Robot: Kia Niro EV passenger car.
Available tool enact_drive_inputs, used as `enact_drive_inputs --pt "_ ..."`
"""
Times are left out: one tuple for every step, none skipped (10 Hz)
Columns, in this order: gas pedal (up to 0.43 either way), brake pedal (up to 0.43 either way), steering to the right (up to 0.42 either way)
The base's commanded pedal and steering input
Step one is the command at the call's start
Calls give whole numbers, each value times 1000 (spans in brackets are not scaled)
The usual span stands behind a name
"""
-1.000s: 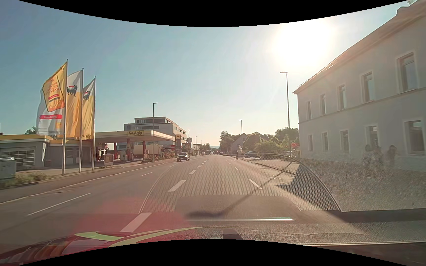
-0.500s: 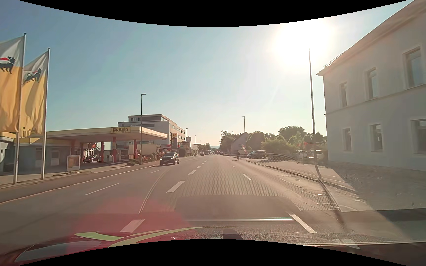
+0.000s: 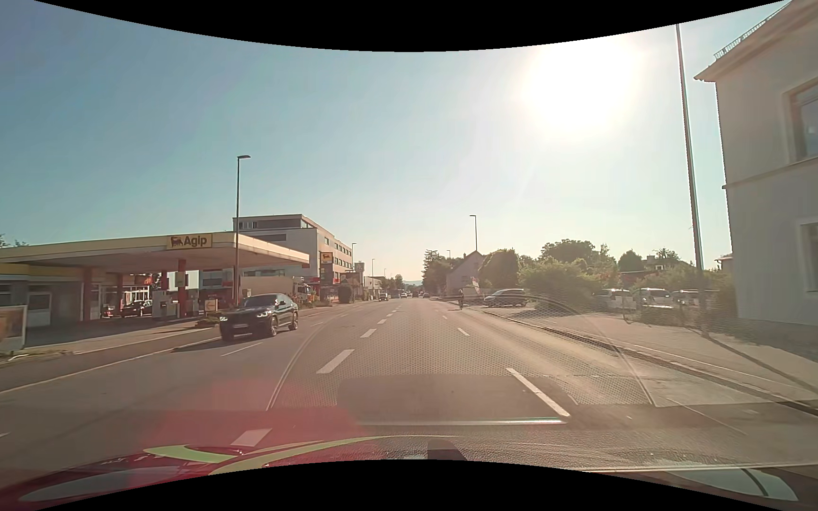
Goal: Follow the waypoints while adhering to traffic rules and regulations
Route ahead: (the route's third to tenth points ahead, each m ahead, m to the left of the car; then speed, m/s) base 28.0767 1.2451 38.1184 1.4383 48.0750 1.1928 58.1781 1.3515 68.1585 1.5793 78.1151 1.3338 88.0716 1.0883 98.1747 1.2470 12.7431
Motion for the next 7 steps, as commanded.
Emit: enact_drive_inputs --pt "98 0 -2" --pt "98 0 -2" --pt "98 0 -2" --pt "98 0 -2" --pt "98 0 -2" --pt "98 0 -2" --pt "98 0 -2"
